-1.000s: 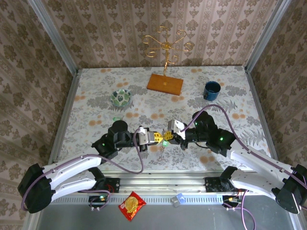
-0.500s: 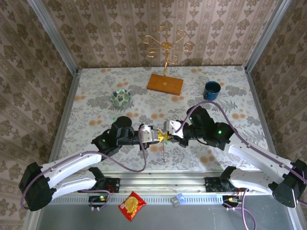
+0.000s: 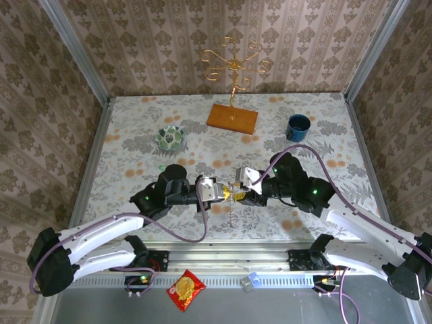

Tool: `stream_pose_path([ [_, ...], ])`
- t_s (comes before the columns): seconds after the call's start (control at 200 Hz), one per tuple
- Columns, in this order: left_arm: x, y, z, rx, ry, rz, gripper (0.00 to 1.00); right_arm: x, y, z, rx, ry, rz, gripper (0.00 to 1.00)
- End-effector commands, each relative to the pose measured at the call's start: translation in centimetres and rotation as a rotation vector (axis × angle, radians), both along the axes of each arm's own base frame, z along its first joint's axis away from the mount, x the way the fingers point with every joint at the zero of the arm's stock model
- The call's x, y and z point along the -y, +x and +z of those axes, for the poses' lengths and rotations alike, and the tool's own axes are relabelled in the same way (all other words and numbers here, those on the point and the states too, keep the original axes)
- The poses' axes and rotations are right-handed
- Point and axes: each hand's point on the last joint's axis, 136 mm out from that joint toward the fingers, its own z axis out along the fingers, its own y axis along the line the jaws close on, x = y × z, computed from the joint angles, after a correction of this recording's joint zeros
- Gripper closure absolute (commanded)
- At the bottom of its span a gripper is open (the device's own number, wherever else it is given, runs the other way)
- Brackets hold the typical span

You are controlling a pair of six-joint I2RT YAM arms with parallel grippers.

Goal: Put the keys on the keyring

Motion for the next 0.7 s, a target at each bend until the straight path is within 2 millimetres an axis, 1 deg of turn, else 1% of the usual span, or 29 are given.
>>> stream_pose_path([
  [0.0,0.2,-0.1,2.2,0.018,-0.104,0.009,1.0,-0.3,-0.1,0.7,-0.059,0.086,-0.034,0.61],
  [0.17,0.1,0.3,2.0,0.005,-0.136,0.036,1.0,0.2,-0.2,-0.7,-0.129,0.096,-0.086,0.6],
  [0.41,0.1,0.9,1.9,0.0,-0.143,0.076,1.0,-0.1,-1.1,-2.1,-0.22,0.103,-0.077,0.6],
  [0.48,0.2,1.0,2.0,-0.003,-0.146,0.08,1.0,-0.3,-0.9,-2.3,-0.221,0.101,-0.085,0.61],
  [0.695,0.2,1.1,2.1,-0.015,-0.157,0.087,1.0,-0.6,0.4,-2.3,-0.186,0.098,-0.126,0.67],
])
